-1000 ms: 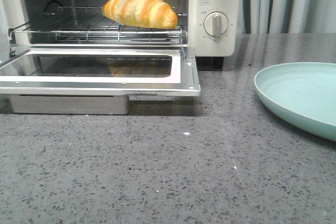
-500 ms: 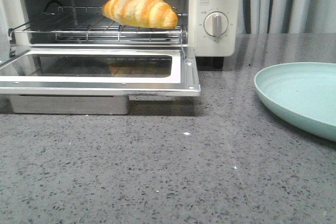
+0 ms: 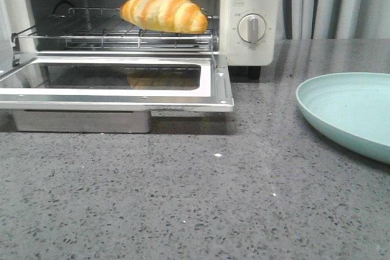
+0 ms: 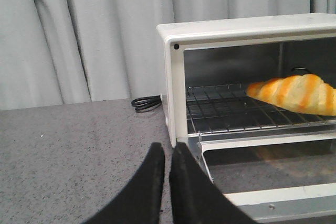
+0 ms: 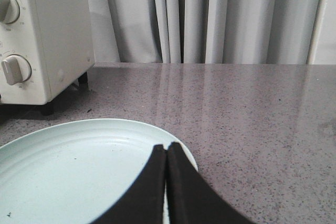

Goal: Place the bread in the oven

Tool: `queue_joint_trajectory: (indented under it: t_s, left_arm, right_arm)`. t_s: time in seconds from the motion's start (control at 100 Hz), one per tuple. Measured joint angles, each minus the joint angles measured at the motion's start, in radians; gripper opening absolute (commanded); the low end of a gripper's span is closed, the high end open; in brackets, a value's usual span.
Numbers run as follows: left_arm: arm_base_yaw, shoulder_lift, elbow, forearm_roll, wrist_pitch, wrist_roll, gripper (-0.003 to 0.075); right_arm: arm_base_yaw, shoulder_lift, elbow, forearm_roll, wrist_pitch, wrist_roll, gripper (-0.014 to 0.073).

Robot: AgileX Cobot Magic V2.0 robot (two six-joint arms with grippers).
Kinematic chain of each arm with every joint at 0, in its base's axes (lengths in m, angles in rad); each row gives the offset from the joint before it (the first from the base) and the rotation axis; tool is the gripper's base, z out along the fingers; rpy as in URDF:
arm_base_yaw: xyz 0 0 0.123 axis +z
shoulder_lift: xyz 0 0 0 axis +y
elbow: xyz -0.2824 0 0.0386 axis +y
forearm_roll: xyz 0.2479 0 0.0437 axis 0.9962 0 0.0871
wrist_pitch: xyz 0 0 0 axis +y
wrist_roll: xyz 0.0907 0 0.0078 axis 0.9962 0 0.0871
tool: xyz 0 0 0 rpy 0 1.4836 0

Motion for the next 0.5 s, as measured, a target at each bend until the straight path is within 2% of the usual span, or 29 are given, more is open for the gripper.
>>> queue_joint_trajectory:
  t_s: [0.35, 0.5]
  left_arm:
    - [0.021, -0.041, 0.263, 0.068, -0.148, -0.079, -0.002]
    - [0.021, -0.041, 0.3, 0.072, -0.221, -0.086, -0.002]
  right_arm:
    - [0.0, 0.0, 0.0, 0.0, 0.0, 0.0, -0.0044]
    - [0.0, 0.0, 0.0, 0.0, 0.0, 0.0, -0.0044]
